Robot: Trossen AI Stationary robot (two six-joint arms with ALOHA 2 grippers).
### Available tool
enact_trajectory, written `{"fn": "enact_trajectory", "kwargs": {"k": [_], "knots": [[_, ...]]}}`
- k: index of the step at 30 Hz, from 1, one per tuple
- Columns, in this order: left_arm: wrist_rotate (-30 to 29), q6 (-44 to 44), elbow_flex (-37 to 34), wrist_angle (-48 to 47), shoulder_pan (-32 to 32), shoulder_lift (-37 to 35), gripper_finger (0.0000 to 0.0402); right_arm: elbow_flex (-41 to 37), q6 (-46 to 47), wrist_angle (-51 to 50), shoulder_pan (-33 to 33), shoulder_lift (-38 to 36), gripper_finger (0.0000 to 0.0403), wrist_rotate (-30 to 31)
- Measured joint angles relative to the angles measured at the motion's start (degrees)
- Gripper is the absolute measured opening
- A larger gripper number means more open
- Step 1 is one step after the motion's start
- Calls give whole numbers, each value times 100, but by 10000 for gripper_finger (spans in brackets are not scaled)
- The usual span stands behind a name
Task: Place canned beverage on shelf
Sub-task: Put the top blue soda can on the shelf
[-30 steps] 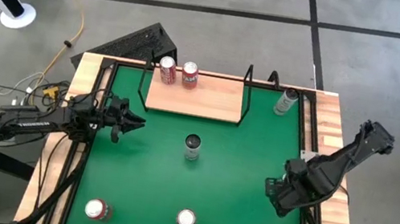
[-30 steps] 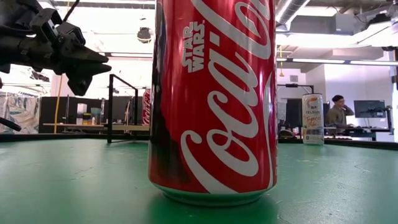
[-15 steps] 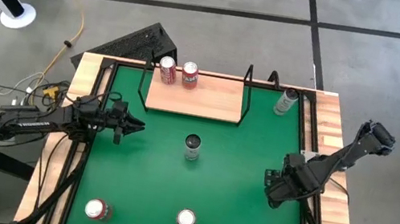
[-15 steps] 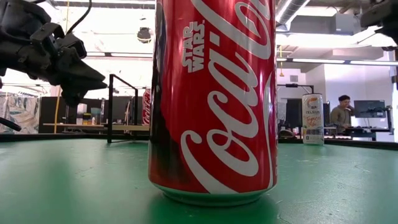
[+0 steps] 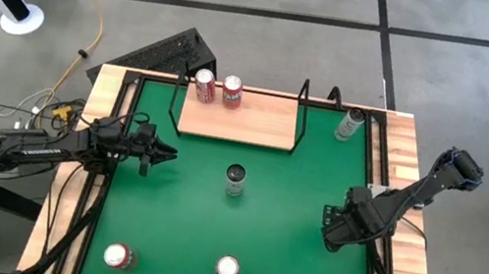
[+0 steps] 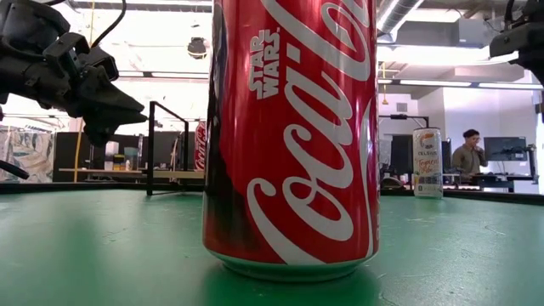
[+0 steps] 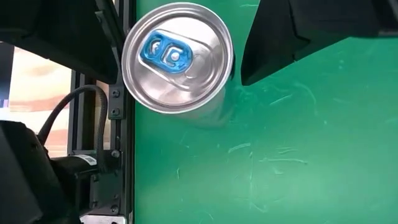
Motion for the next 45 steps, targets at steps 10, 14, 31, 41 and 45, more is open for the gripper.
{"fn": "enact_trajectory", "kwargs": {"k": [10,14,31,41,45], "knots": [[2,2,0,-4,0,0,88,-1,-66,166,-17,0,318,100],[0,1,0,-4,0,0,88,-1,-112,191,-17,-2,287,8],[2,2,0,-7,0,0,88,1458,-2324,202,-1248,57,271,669],[2,2,-1,-7,0,-2,88,3027,-5825,694,-3120,862,271,925],[2,2,-2,-7,0,-2,88,4054,-7295,680,-3714,1512,271,904]]}}
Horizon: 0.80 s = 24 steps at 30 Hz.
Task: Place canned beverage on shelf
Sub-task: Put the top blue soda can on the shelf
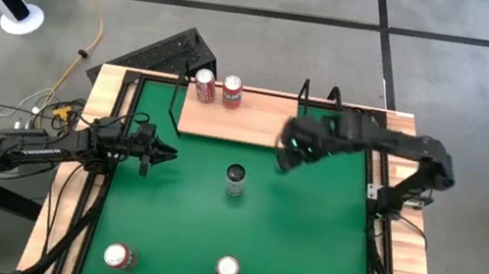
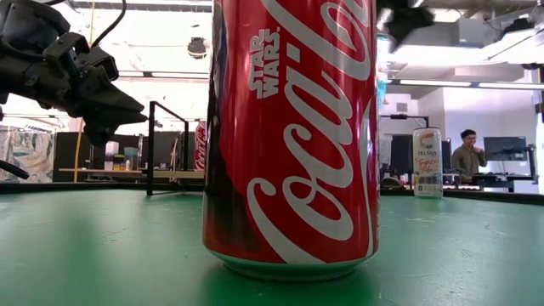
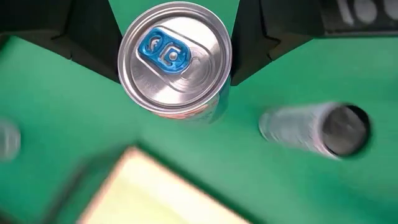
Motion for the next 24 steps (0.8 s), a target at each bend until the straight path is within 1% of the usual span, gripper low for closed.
{"fn": "enact_trajectory", "kwargs": {"k": [7,12,15,19,24], "knots": [[0,0,0,0,-2,0,88,1624,-2310,-83,-988,1154,271,-19],[0,0,-2,0,0,0,88,2562,-3809,-77,-1620,2003,271,-168],[0,0,-2,0,0,0,88,3039,-4642,-87,-1870,2519,271,-192],[2,0,-2,0,0,0,88,3510,-5459,-129,-2076,3050,271,-194],[0,0,-2,0,-1,1,88,3451,-6080,94,-2202,3181,271,-176]]}}
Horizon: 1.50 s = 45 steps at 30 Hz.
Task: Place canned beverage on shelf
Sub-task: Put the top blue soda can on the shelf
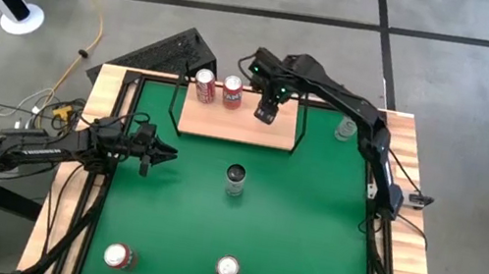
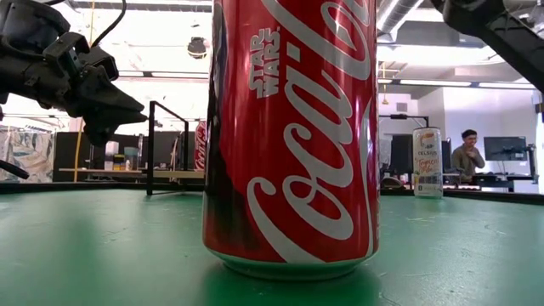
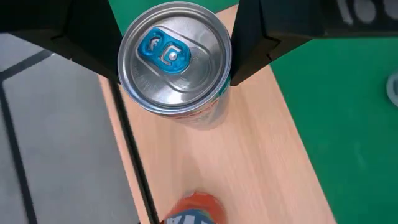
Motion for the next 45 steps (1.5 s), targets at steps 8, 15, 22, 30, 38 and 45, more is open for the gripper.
{"fn": "enact_trajectory", "kwargs": {"k": [8,15,22,30,38,45], "knots": [[-11,1,0,-2,1,3,88,9,-609,646,-116,143,271,-2],[-74,2,0,-9,-2,3,88,-61,-760,555,-188,173,270,-24],[-151,2,-2,-15,-1,3,88,-66,-754,397,-330,173,270,-306],[-150,2,-2,-15,-1,3,88,-66,-752,309,-367,166,281,-476],[-151,1,-2,-15,-2,3,88,-66,-706,287,-425,166,284,-683],[-151,2,-2,-15,0,5,88,-76,-642,195,-436,386,285,-722]]}}
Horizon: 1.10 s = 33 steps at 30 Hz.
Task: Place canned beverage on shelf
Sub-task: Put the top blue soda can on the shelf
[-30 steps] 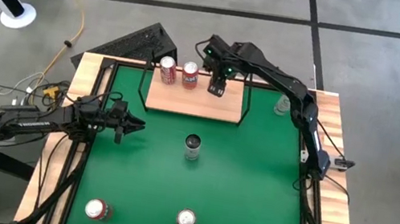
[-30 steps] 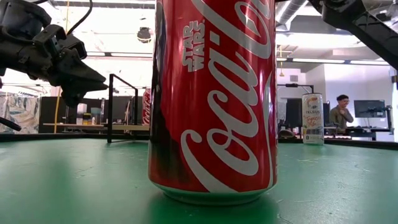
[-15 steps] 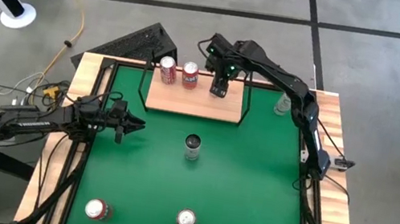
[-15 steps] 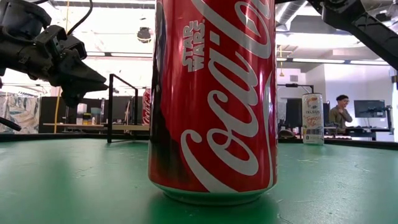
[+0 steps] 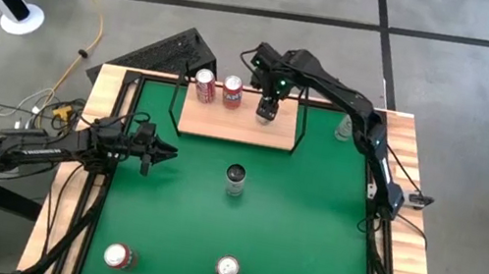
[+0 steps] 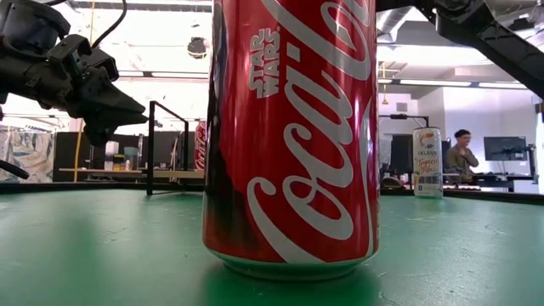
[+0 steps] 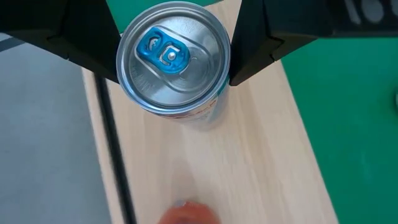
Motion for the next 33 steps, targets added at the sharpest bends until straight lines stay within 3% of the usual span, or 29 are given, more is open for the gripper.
{"fn": "enact_trajectory", "kwargs": {"k": [11,25,33], "knots": [[-1,0,0,0,1,0,88,11,203,138,83,16,288,-39],[1,0,0,0,-2,0,88,139,443,104,134,-68,359,-17],[-2,0,0,0,1,0,88,106,731,170,37,-638,358,2]]}}
